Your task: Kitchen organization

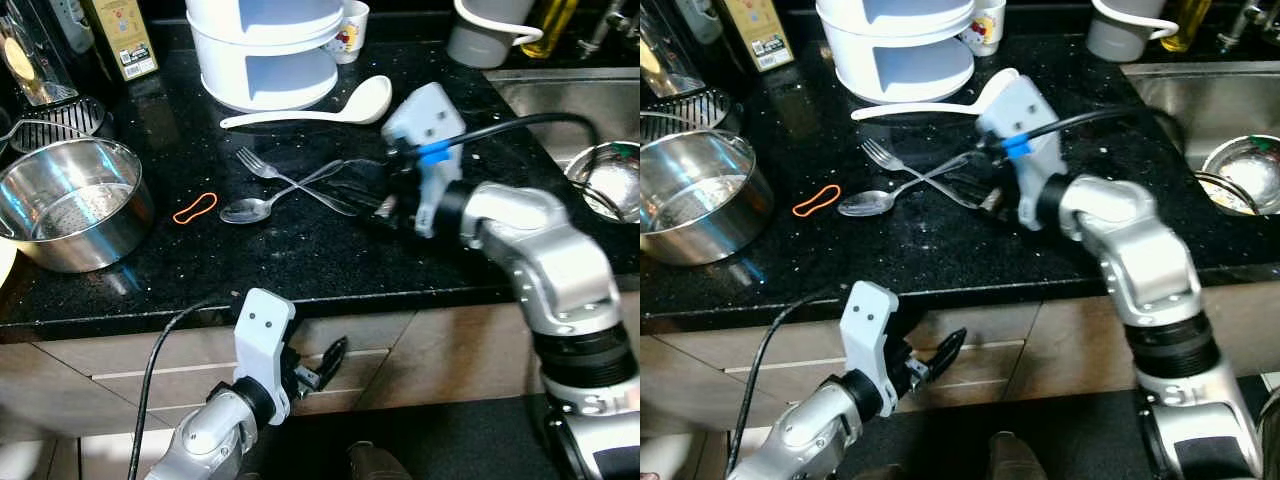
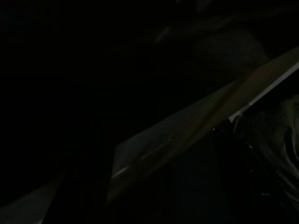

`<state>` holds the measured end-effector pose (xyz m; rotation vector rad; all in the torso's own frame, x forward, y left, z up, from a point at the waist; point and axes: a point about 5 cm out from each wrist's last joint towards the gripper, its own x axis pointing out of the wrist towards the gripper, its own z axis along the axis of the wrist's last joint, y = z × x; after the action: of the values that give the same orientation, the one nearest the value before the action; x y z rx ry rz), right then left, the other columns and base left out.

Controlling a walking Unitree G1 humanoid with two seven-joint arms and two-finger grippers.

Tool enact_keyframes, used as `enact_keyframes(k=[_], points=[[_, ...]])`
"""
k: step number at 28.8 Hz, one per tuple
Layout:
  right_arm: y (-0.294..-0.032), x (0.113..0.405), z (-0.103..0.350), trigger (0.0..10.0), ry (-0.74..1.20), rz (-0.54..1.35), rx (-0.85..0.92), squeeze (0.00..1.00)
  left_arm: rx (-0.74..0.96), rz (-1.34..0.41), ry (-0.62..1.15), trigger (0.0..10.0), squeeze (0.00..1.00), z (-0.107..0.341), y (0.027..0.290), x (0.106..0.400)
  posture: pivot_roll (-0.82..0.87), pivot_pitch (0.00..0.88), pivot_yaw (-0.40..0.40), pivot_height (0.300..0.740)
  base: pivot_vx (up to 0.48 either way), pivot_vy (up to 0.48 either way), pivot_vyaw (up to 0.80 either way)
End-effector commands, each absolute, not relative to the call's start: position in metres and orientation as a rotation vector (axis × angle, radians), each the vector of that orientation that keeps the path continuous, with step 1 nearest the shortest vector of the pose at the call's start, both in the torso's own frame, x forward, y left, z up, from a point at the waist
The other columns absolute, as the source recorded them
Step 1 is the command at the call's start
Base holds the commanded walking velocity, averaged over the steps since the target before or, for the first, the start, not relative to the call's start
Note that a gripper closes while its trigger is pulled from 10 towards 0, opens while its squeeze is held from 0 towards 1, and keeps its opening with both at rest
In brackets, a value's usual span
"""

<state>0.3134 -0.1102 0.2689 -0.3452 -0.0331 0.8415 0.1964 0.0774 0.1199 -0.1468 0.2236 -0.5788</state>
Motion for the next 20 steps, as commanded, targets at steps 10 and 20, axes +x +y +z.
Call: enact_keyframes(k=[10,20], points=[[-0.09,0.32,0.253,10.0,0.036,0.807,-0.45,0.0,-0.145,-0.481,0.246,10.0,0.0,0.116,0.085,0.198,0.0,0.129,-0.073,0.74,0.0,0.0,0.0],[-0.075,0.327,0.254,10.0,0.072,0.779,-0.468,1.0,-0.139,-0.447,0.239,10.0,0.0,0.114,0.084,0.204,0.0,0.118,-0.075,0.74,0.0,0.0,0.0]])
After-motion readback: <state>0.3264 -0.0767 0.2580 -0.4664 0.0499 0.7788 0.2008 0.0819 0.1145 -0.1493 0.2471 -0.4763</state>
